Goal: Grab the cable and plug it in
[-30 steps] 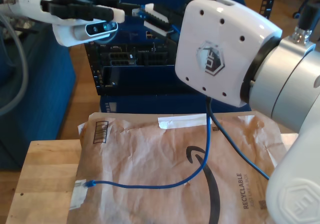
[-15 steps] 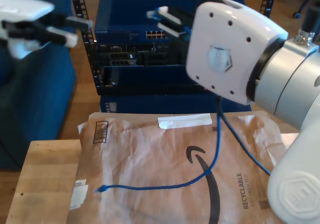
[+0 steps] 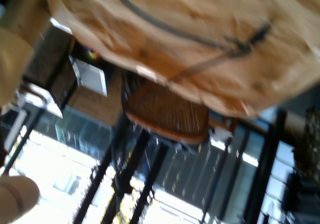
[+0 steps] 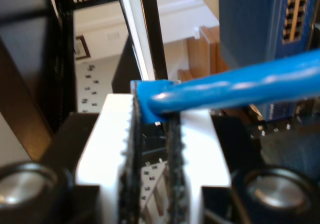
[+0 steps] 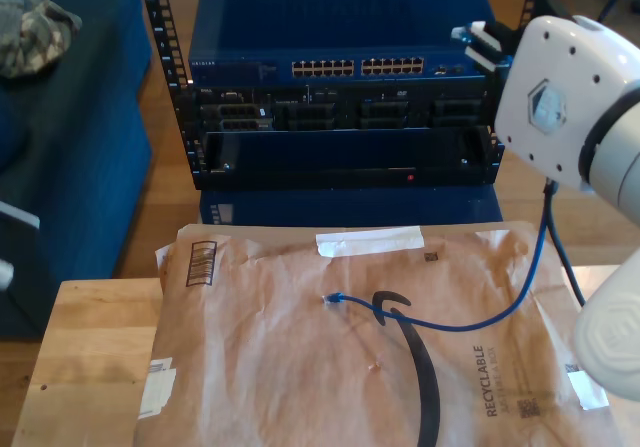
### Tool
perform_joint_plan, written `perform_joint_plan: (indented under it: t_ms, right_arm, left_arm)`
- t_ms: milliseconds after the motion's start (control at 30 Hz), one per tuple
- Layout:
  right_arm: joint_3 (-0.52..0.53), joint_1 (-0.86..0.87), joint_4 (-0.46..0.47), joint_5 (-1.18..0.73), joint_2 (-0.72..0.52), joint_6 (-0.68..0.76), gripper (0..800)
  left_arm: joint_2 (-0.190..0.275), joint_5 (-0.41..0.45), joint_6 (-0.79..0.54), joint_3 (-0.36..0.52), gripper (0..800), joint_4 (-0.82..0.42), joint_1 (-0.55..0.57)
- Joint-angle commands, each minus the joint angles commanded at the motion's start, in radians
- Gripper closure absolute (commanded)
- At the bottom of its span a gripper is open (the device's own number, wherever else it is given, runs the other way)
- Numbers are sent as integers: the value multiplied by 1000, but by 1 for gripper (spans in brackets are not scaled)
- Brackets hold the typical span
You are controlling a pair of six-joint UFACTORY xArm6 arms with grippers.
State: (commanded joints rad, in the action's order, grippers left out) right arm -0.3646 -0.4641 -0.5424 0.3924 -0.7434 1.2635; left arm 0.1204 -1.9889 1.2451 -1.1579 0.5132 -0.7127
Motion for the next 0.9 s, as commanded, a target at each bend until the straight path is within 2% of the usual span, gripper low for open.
perform_joint_plan:
  t_ms: [167,300,433,600,767,900]
  right_arm:
    - [32,-2,-3,63,51,0,798]
    - [35,-5,2,149,123,0,798]
    - [43,-8,3,199,180,0,798]
    - [54,-18,3,279,236,-2,798]
    - [48,-23,-3,336,311,-3,798]
    - [31,-29,-3,368,359,-3,798]
  left_arm:
    - [81,14,-118,135,1,-110,-11]
    - [123,26,-190,233,1,-178,-103]
    - [218,40,-292,345,0,-227,-176]
    - [282,80,-459,457,1,-359,-316]
    - [287,97,-569,482,0,-451,-446]
    - [287,103,-695,491,1,-463,-522]
